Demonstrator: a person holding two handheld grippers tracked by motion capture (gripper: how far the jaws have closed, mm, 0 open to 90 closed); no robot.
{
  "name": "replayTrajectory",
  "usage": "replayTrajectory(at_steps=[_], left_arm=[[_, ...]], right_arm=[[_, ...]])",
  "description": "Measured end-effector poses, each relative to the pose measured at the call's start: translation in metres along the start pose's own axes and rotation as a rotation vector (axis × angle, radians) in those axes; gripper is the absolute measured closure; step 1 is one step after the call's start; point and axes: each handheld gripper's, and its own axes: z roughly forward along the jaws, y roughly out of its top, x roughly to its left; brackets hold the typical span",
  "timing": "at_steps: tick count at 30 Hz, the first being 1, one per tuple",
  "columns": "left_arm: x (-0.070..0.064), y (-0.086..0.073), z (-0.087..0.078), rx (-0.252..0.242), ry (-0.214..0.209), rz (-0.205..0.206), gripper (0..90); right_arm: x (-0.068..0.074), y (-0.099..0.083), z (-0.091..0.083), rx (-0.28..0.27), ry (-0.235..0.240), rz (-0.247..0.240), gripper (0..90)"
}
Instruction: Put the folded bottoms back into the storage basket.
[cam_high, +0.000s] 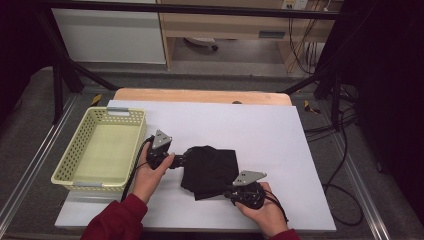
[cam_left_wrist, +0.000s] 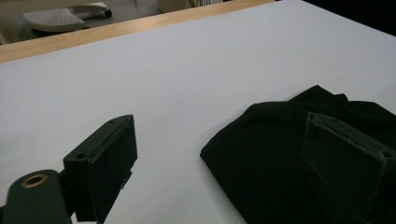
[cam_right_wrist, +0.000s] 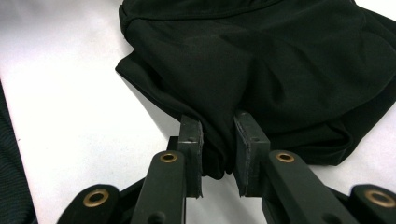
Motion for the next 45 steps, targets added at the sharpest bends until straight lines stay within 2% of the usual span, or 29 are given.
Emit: replayTrajectory(at_steps=[4,6,11,18,22,29,33,36,40,45], left_arm=[[-0.002,0.0,0.006,0.005,-0.019,-0.027,10.3],[-0.002,0.001,0.008,0.01,-0.007,-0.016,10.4],[-0.007,0.001,0.014,0.024,-0.023,-0.008,10.4],[-0.013,-0.003,0.024,0.069,-0.035,0.01,10.3],[-0.015,-0.006,0.031,0.091,-0.031,0.027,13.8],[-0.016,-0.004,0.047,0.109,-0.023,0.038,19.2],[-0.018,-0.003,0.057,0.112,-0.035,0.035,21.0],[-0.018,-0.005,0.064,0.135,-0.028,0.044,21.3],[-0.017,-0.006,0.069,0.162,-0.042,0.027,21.6],[-0.02,-0.006,0.072,0.19,-0.066,0.066,23.7]], right_arm=[[0.0,0.0,0.0,-0.001,0.001,0.0,75.3],[0.0,0.0,0.0,0.001,0.003,-0.002,75.3],[0.001,-0.001,0.0,0.003,0.003,-0.004,75.3],[0.001,-0.001,0.001,0.005,0.003,-0.004,75.3],[0.001,-0.001,0.001,0.004,0.004,-0.005,75.3],[0.001,-0.001,0.001,0.008,0.005,-0.007,75.1],[0.001,-0.001,0.001,0.006,0.005,-0.005,75.0],[0.001,-0.001,0.001,0.007,0.004,-0.007,74.9],[0.001,-0.001,0.001,0.007,0.005,-0.008,74.8],[0.001,-0.001,0.002,0.01,0.007,-0.009,74.7]])
